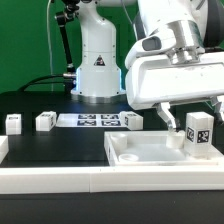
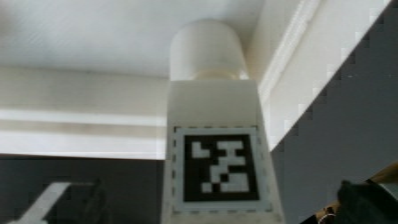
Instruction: Assemble square table
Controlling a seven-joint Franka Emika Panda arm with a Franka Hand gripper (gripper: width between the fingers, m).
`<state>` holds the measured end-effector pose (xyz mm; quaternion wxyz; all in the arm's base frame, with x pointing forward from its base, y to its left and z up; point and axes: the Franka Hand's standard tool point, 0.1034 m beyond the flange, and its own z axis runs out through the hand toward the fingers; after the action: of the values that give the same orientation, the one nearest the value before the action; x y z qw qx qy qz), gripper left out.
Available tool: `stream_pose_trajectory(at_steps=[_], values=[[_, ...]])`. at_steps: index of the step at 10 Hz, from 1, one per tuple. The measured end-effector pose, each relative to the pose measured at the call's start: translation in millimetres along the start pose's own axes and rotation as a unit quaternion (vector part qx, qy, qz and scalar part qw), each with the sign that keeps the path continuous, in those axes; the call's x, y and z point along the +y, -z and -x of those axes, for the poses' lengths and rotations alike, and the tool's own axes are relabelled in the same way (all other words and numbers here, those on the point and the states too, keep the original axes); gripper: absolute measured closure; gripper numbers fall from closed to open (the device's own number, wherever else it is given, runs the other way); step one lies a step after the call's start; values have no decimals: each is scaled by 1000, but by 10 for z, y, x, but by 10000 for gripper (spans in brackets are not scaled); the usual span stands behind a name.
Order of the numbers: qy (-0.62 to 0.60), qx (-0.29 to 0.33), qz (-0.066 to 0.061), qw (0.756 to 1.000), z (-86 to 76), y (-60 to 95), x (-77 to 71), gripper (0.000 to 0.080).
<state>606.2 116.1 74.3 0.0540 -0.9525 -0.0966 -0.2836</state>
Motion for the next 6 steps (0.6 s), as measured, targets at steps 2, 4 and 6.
stream_pose_trajectory(at_steps=[2, 4, 6], values=[[1, -5, -1, 1000, -47, 56, 17, 151], [2, -13, -5, 1000, -112, 121, 22, 150], [4, -22, -10, 1000, -199, 215, 22, 150]])
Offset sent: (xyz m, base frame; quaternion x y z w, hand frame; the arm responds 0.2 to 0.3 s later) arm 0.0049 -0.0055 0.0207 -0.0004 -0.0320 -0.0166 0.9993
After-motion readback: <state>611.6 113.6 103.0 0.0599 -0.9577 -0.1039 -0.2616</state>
